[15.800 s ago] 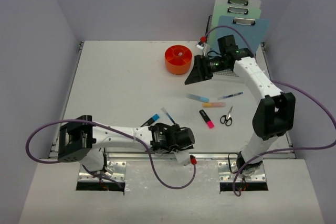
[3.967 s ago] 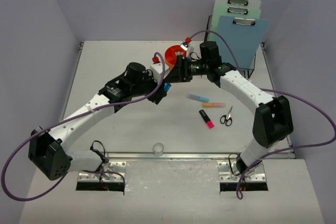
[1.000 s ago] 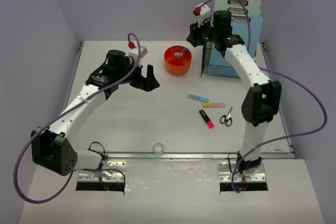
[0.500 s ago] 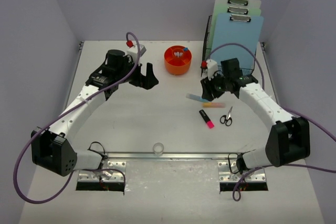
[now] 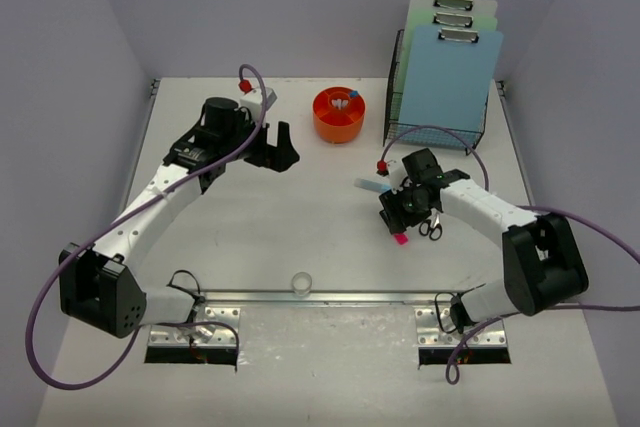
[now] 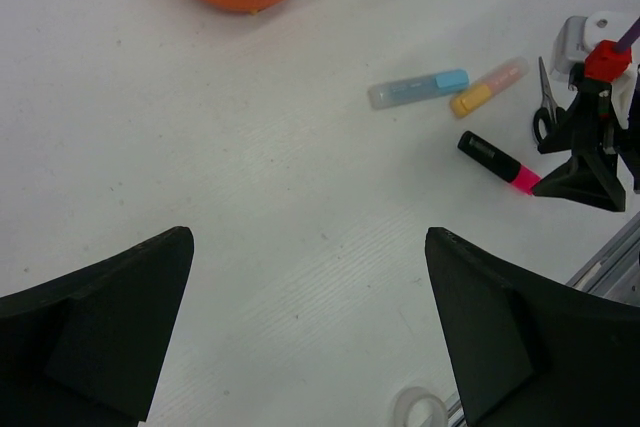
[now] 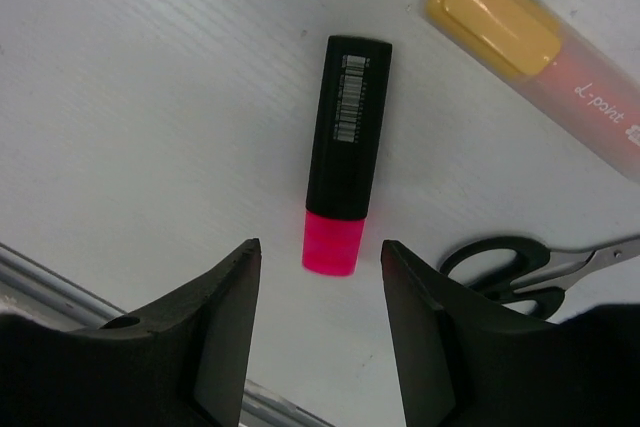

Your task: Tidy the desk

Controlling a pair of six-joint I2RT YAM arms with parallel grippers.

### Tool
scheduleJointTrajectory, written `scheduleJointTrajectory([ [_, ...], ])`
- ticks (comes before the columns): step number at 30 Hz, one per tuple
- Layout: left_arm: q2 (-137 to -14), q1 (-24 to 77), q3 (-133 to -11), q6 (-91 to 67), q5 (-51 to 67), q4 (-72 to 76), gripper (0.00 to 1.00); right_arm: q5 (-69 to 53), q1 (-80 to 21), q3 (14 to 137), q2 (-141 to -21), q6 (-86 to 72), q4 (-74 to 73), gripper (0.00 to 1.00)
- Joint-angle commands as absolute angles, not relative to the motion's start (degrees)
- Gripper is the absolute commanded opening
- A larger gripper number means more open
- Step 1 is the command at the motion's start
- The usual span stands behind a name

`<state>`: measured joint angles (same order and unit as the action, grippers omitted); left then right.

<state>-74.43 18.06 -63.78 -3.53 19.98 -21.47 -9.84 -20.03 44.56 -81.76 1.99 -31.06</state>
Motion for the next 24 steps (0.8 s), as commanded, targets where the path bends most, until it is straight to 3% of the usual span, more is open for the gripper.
scheduleJointTrajectory([
  [1,-71.81,18.19,-63.28,-3.86,19.61,-19.08,1.00,-6.75,-20.57,44.11,-84.93,-1.32,-23.43,0.53],
  [12,-71.28,18.19,-62.40,-2.62,21.66,-17.84,1.00,-3.76,-21.95,41.68,-91.78,-1.71,-13.16,0.49],
  [15,-71.19,18.19,-62.06,-1.27,22.48,-17.50,1.00,-3.69,-22.06,41.83,-92.78,-1.67,-13.01,0.41],
  [16,-71.03,18.19,-61.81,-0.82,23.07,-17.33,1.00,-4.10,-22.14,42.00,-92.98,-1.67,-13.34,0.28],
  [17,-70.54,18.25,-61.13,0.34,25.73,-16.96,1.00,-6.63,-22.09,42.43,-92.99,-1.37,-14.19,0.09],
  [18,-70.02,18.28,-60.53,1.94,26.97,-16.69,1.00,-7.81,-22.06,42.87,-92.79,-1.23,-15.02,0.00],
  [24,-61.78,22.88,-53.52,28.20,34.54,-15.74,0.96,-30.93,-22.06,50.53,-86.02,-1.49,-24.78,0.00],
])
